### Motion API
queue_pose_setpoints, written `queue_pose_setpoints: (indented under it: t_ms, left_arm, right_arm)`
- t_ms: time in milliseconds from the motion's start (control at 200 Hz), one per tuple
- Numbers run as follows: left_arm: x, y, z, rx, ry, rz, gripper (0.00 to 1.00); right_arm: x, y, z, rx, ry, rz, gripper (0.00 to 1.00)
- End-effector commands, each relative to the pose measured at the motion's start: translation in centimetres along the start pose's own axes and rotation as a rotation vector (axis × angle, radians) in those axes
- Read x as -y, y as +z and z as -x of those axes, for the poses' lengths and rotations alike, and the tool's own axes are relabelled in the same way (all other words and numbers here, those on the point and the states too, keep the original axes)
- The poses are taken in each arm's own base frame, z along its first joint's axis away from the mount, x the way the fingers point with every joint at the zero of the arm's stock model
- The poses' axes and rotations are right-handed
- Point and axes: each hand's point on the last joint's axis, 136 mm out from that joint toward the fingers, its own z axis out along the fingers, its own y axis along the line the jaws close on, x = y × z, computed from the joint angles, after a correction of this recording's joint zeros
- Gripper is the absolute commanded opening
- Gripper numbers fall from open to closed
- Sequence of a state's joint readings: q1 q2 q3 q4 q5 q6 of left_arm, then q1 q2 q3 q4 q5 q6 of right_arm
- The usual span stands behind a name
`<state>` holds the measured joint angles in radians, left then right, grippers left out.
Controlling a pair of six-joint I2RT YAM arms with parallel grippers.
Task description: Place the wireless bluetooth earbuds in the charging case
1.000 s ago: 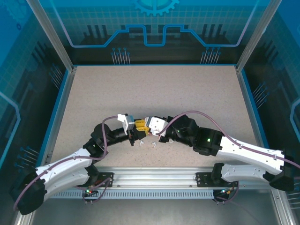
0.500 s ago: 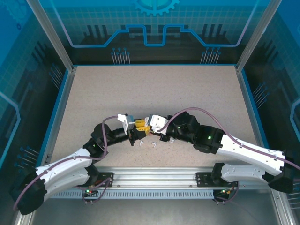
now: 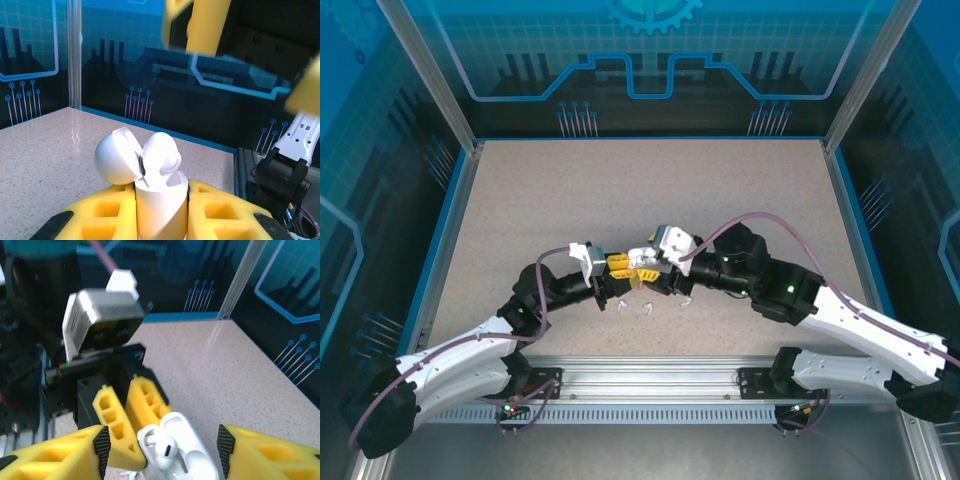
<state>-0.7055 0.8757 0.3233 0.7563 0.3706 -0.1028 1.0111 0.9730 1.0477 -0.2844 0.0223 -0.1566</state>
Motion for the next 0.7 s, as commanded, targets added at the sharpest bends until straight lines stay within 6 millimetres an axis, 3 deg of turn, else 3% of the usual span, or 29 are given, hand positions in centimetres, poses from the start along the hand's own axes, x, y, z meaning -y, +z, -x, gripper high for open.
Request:
queue_pose_setpoints:
  t_ms: [0, 100, 280, 530, 690]
  left_arm:
    - [0.7, -0.2, 2.3, 0.093, 0.031, -0.017, 0.00]
    - [0.9, -0.3, 2.9, 0.118, 0.036, -0.026, 0.00]
    - [1.2, -0.4, 3.3, 0.137, 0.053, -0.042, 0.00]
    - [1.8, -0.3, 4.0, 0.177, 0.108, -0.077, 0.00]
    - [2.1, -0.2, 4.9, 0.216, 0.153, -0.089, 0.00]
  right_arm:
    - [1.8, -2.4, 1.8, 0.042, 0.129, -0.070, 0.64]
    - [3.5, -3.5, 0.5, -0.001, 0.216, -0.161, 0.64]
    - [3.5, -3.4, -1.1, -0.077, 0.285, -0.158, 0.64]
    - [3.7, -1.9, -0.9, -0.130, 0.295, -0.147, 0.71]
    - [5.2, -2.7, -0.7, -0.118, 0.323, -0.236, 0.72]
